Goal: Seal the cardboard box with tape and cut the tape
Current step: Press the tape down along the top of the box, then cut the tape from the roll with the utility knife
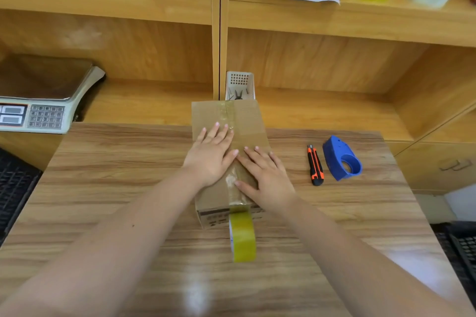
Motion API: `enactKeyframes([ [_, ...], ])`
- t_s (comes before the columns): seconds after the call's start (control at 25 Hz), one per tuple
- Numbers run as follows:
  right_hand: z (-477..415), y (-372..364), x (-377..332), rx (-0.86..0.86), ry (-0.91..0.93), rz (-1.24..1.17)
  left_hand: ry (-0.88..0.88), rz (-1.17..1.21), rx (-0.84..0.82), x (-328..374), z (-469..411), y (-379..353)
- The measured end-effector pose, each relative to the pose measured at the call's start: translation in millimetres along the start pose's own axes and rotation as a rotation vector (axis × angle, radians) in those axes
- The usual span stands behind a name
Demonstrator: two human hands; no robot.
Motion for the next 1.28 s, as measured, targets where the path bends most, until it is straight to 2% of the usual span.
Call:
enactKeyframes([
  [0.12, 3.8, 16.8, 31.3, 0.195, -0.036, -0.429, 0.065, 0.06, 0.025, 16.7, -4.0, -8.4],
  [0.2, 6.8, 23.1, 73.3, 0.304, -0.193, -0.558, 0.069, 0.052, 0.032, 17.4, -6.5, -9.4],
  [0.24, 7.3, 19.7, 99.3, 0.304, -0.308, -0.565, 0.067, 0.053, 0.036, 15.4, -7.5, -9.8],
  [0.32, 3.6, 1.2, 156.8, 0.168, -0.54, -0.459, 0.069, 0.071, 0.049, 11.2, -8.3, -11.2],
  [0.4, 2.0, -26.8, 205.7, -0.099, -0.693, -0.267, 0.077, 0.083, 0.063, 9.5, -7.9, -13.5],
  [0.48, 7.3, -51.1, 232.6, -0.292, -0.738, -0.142, 0.084, 0.094, 0.08, 10.2, -6.8, -14.1],
  [0.56, 18.5, -69.1, 239.6, -0.337, -0.747, -0.156, 0.088, 0.107, 0.093, 11.3, -5.8, -14.8],
  [0.68, 46.2, -83.1, 226.8, -0.192, -0.705, -0.253, 0.084, 0.114, 0.106, 13.0, -5.1, -13.4],
  [0.8, 65.5, -82.4, 208.3, 0.007, -0.627, -0.183, 0.083, 0.106, 0.109, 13.9, -4.1, -10.8],
  [0.88, 67.9, -79.7, 204.5, 0.071, -0.681, -0.235, 0.086, 0.102, 0.111, 14.4, -3.6, -10.7],
  [0.96, 67.1, -75.0, 204.1, 0.083, -0.839, -0.355, 0.088, 0.118, 0.142, 15.4, -1.6, -9.8],
  [1.04, 64.8, -75.6, 205.1, 0.017, -1.03, -0.499, 0.085, 0.126, 0.218, 17.0, 3.3, -6.8],
  [1.16, 65.4, -82.2, 203.2, -0.07, -1.168, -0.659, 0.067, 0.218, 0.325, 20.1, 16.3, -0.6],
  [1.28, 68.1, -82.7, 193.8, -0.003, -1.215, -1.209, 0.099, 0.542, 0.387, 28.7, 39.8, 12.7],
])
Point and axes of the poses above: each hand's wrist, its own z-axis away from the middle knuckle, its own y-axis out of the back of the hand, x = y × z, the point moved 3 cm from there along -z, towards the middle knuckle, and after that the axes turned 5 degrees about -x, right-handed, at the moved point
